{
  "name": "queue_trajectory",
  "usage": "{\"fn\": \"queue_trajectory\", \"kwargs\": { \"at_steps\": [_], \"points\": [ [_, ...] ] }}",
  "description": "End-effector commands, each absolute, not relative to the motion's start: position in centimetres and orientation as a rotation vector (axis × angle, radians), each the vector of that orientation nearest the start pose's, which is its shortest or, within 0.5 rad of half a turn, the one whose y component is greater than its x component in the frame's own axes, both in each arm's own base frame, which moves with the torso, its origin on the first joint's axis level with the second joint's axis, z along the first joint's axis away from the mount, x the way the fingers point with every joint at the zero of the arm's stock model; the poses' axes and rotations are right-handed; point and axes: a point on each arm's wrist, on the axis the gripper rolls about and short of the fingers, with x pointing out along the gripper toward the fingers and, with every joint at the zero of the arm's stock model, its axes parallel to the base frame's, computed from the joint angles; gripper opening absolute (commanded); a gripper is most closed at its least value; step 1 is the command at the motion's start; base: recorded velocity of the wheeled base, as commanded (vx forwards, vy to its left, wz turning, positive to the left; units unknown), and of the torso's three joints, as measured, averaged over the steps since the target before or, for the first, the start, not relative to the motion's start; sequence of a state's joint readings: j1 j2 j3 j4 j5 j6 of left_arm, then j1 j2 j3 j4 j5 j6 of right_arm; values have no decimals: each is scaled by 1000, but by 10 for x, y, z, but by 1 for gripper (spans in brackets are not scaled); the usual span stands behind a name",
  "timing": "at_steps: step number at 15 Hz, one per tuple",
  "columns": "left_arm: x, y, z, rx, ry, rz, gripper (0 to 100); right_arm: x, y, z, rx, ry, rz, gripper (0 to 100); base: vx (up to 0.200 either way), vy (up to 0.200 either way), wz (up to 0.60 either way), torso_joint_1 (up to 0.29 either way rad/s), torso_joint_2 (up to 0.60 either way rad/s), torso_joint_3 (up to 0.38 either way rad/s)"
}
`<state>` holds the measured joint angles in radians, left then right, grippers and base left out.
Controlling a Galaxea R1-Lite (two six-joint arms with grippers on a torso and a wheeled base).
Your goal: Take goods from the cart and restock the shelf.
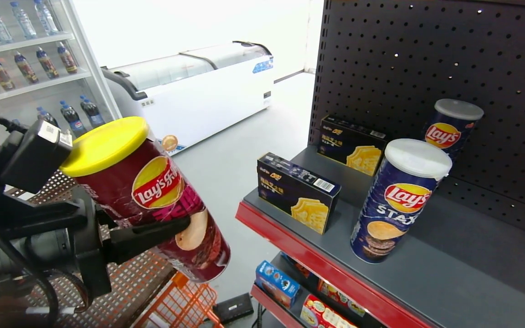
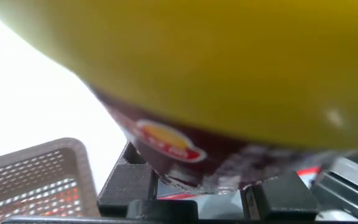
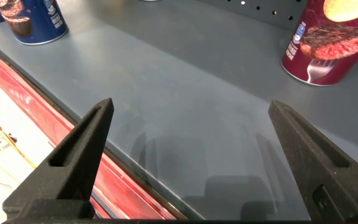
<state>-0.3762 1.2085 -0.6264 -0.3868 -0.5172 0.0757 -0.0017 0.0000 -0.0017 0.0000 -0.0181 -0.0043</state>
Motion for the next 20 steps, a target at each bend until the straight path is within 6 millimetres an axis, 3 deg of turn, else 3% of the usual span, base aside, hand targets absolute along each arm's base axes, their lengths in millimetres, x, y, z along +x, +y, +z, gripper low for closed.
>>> {"fn": "queue_trajectory", "kwargs": {
  "at_steps": [1, 5, 20],
  "points": [
    [149, -84, 236, 64, 161, -969, 0, -23, 0, 76, -5, -1, -20, 100, 0, 0, 0, 0, 0, 0],
    [140, -96, 237, 71, 188, -1058, 0, -23, 0, 76, -5, -1, -20, 100, 0, 0, 0, 0, 0, 0],
    [133, -105, 234, 94, 213, -1127, 0, -23, 0, 76, -6, -1, -17, 100, 0, 0, 0, 0, 0, 0]
  ]
}}
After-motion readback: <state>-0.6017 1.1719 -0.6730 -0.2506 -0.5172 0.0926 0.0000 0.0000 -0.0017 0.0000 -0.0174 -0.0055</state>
